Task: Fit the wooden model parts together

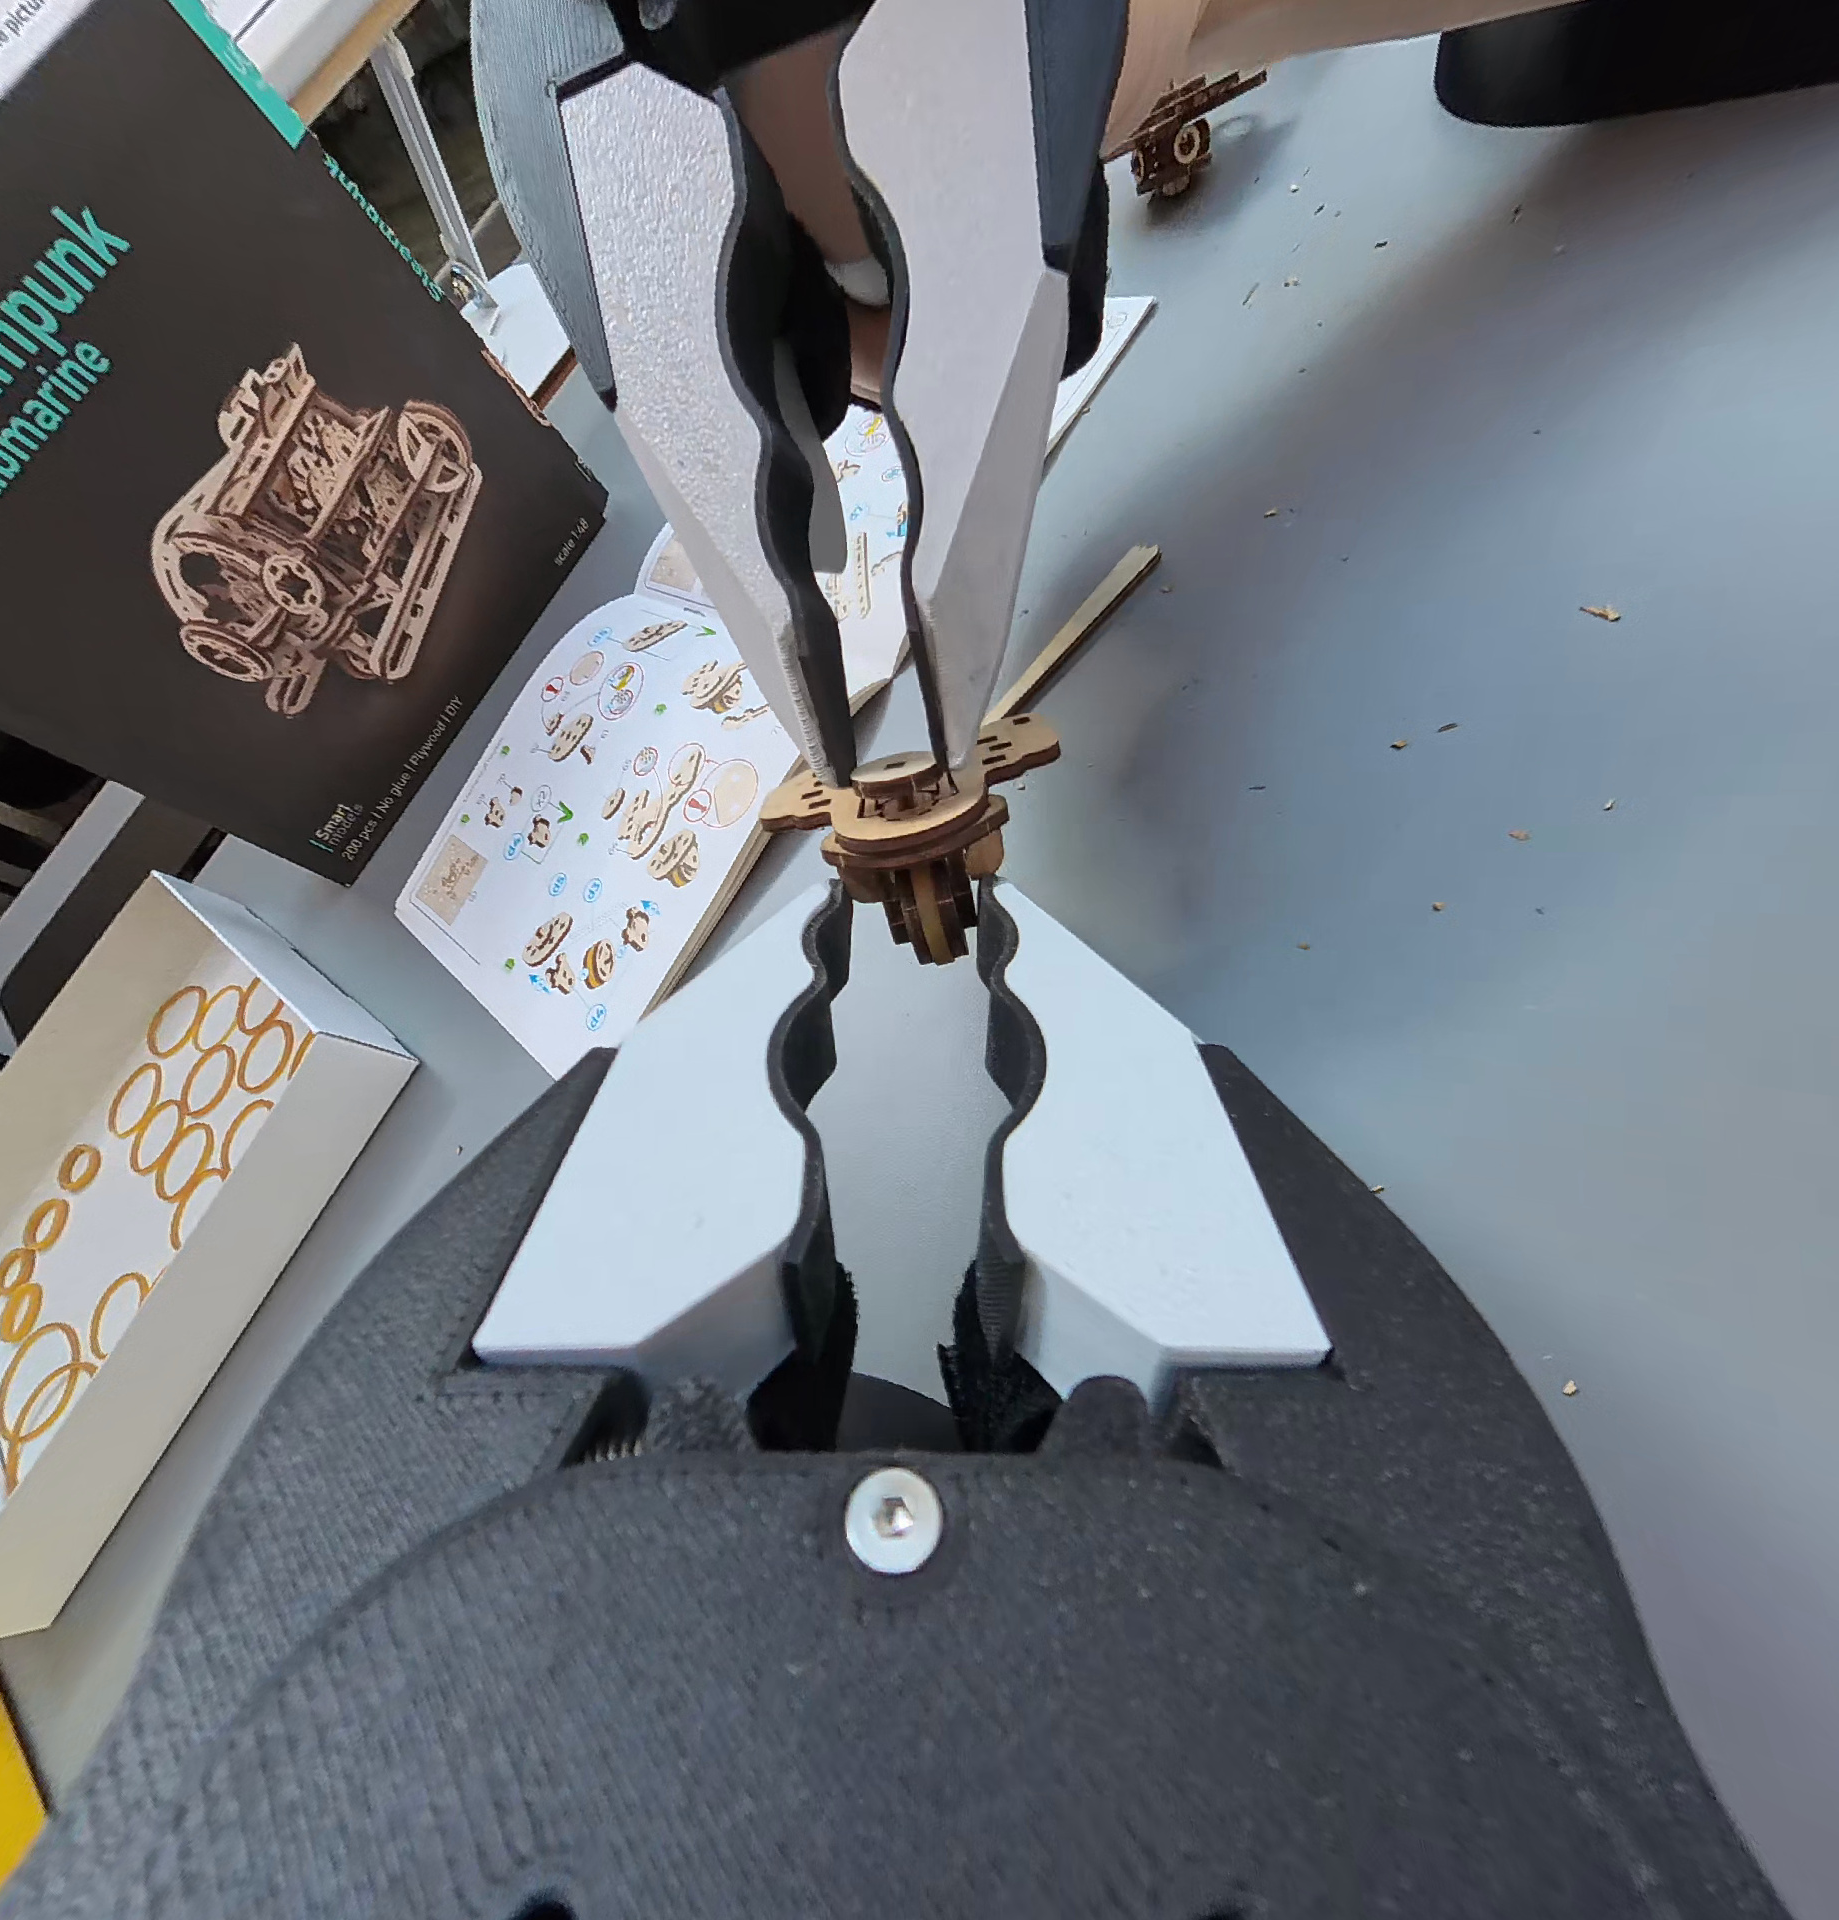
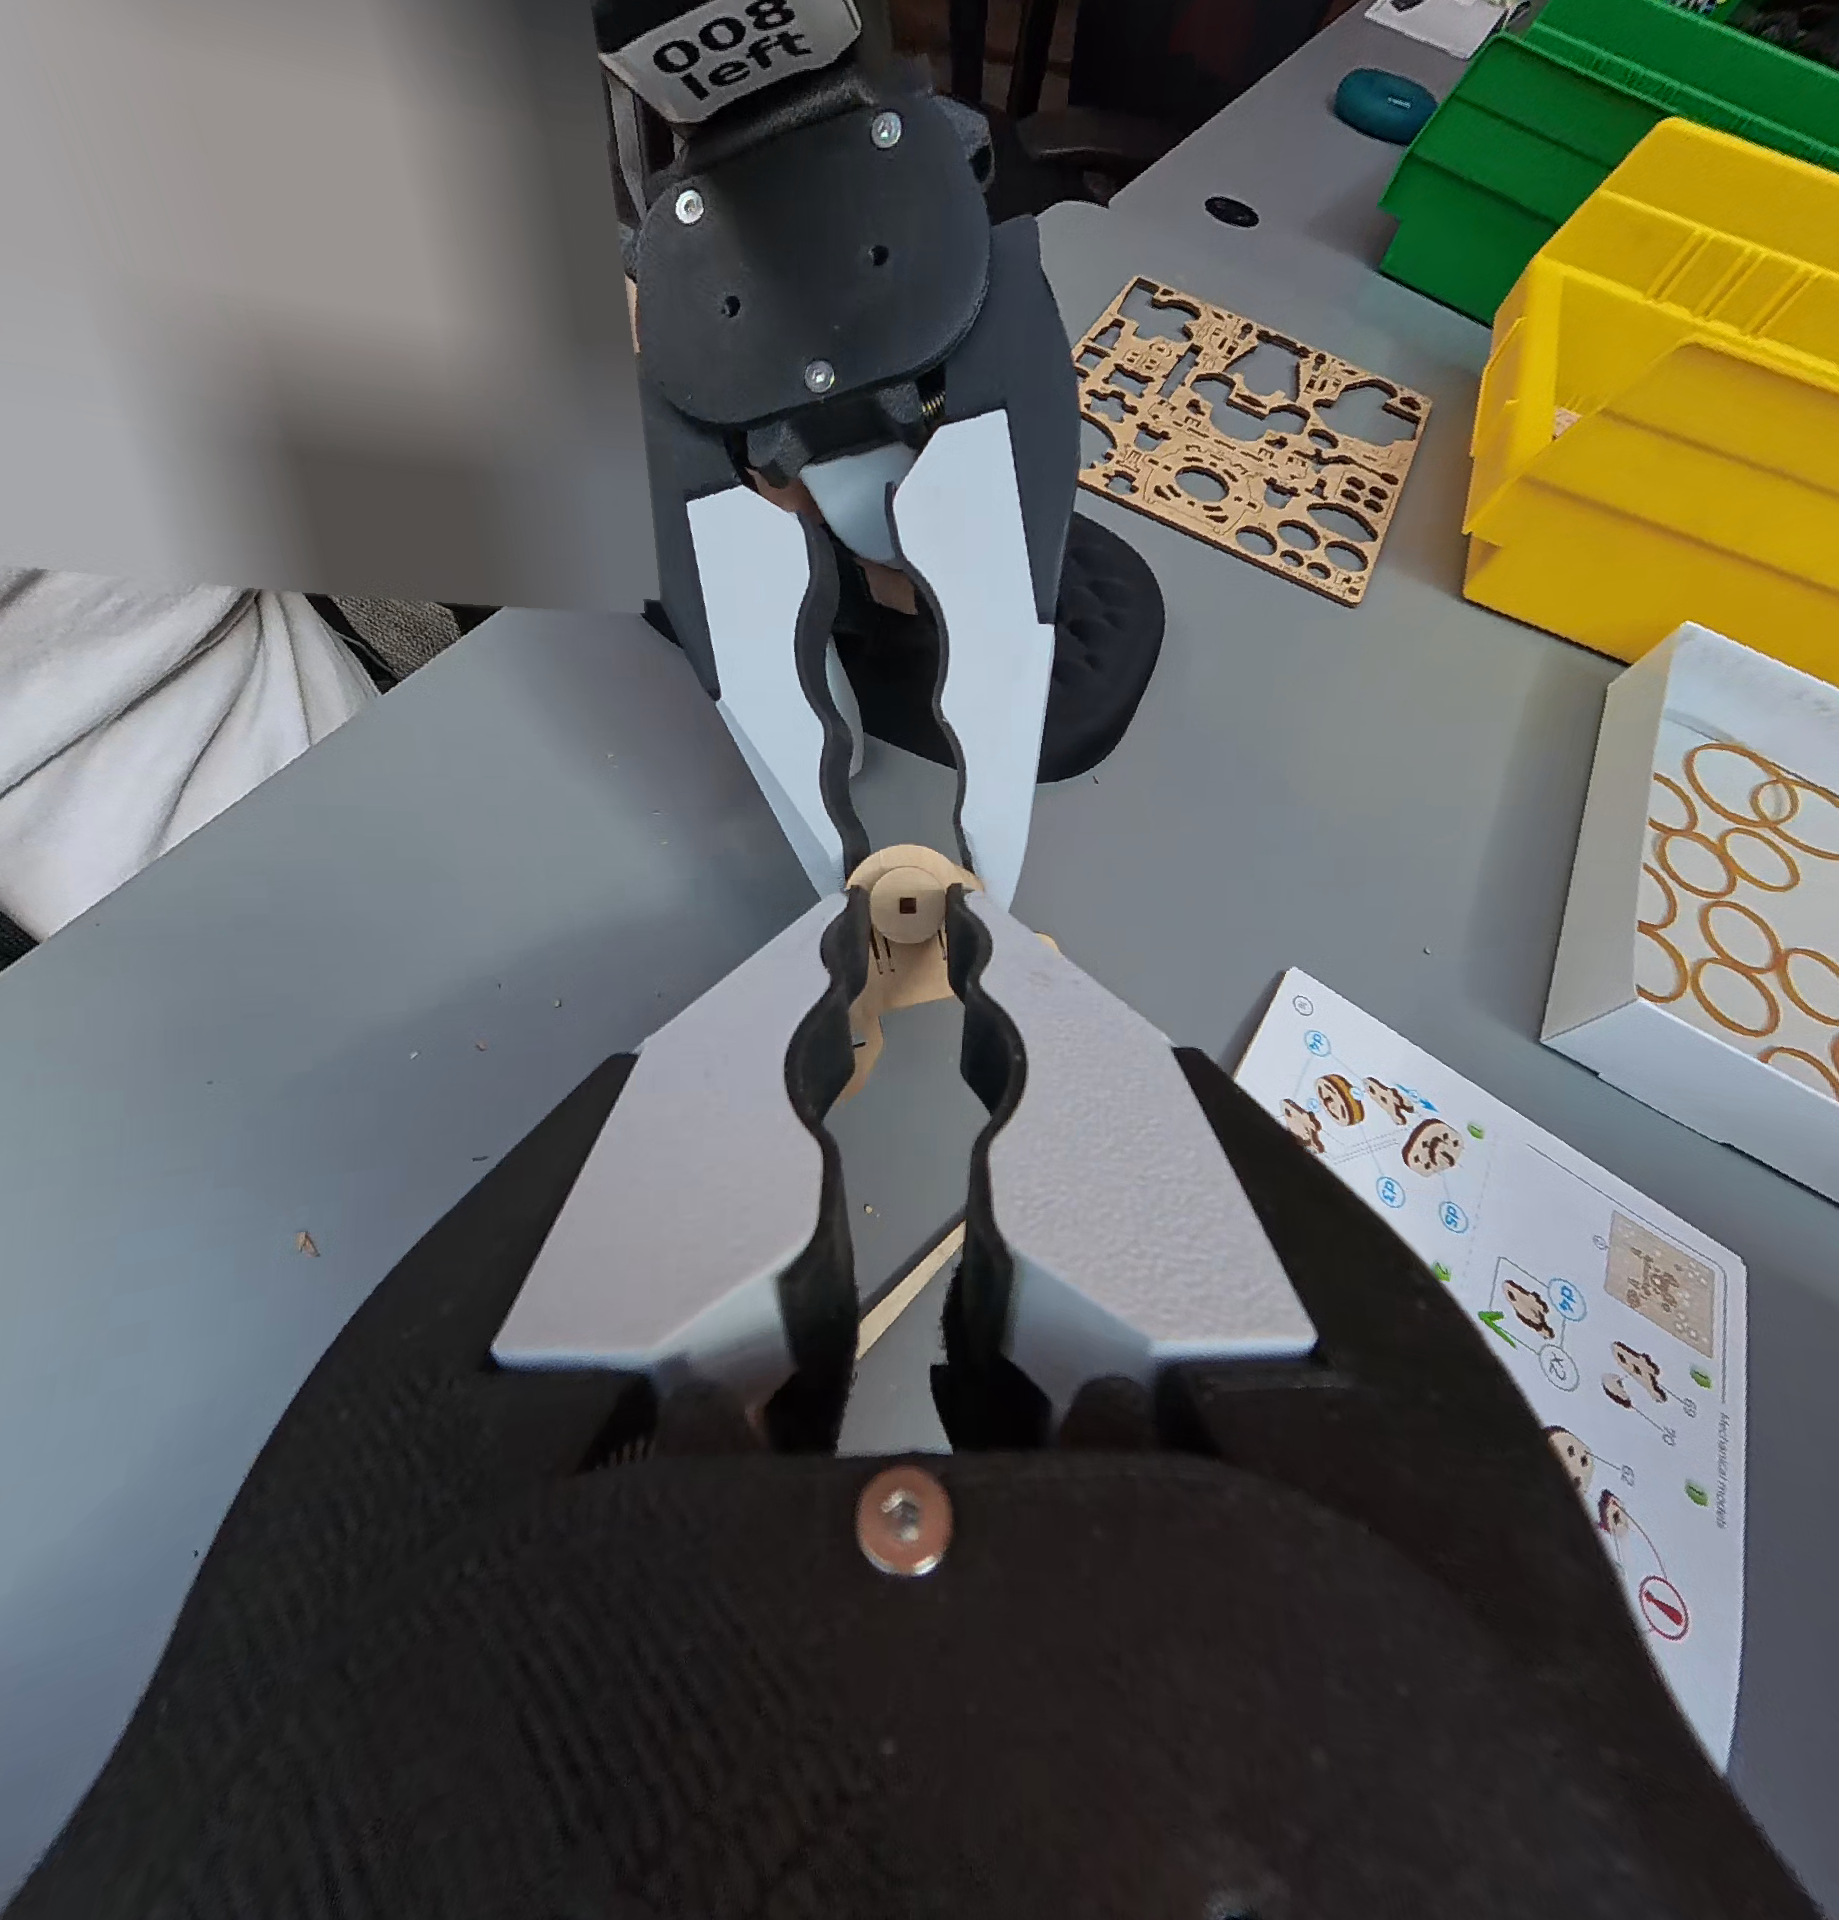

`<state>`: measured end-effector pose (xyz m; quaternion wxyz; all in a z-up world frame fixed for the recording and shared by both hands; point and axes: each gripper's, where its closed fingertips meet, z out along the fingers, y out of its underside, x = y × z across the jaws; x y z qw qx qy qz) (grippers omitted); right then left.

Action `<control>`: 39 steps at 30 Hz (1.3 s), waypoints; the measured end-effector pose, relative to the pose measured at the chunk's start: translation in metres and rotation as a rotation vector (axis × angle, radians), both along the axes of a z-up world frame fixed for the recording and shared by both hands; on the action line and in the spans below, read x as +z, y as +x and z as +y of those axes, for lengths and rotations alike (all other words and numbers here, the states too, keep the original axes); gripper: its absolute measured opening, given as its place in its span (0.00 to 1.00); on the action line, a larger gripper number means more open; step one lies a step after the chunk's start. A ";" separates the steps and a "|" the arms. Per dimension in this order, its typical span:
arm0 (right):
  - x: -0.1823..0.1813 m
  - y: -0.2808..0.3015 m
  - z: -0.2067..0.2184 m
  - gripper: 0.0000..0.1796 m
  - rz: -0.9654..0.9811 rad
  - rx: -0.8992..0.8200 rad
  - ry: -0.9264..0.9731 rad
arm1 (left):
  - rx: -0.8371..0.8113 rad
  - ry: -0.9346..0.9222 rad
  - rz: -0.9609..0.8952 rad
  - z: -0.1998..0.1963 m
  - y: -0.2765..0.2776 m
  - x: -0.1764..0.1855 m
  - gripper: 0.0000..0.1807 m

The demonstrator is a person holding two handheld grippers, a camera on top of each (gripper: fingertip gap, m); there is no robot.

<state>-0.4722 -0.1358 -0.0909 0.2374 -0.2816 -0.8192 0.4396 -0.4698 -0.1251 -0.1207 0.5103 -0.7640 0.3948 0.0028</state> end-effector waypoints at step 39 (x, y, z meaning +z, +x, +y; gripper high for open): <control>0.062 -0.025 0.003 0.07 0.213 -0.540 0.266 | 0.279 0.533 0.278 0.007 -0.032 0.069 0.12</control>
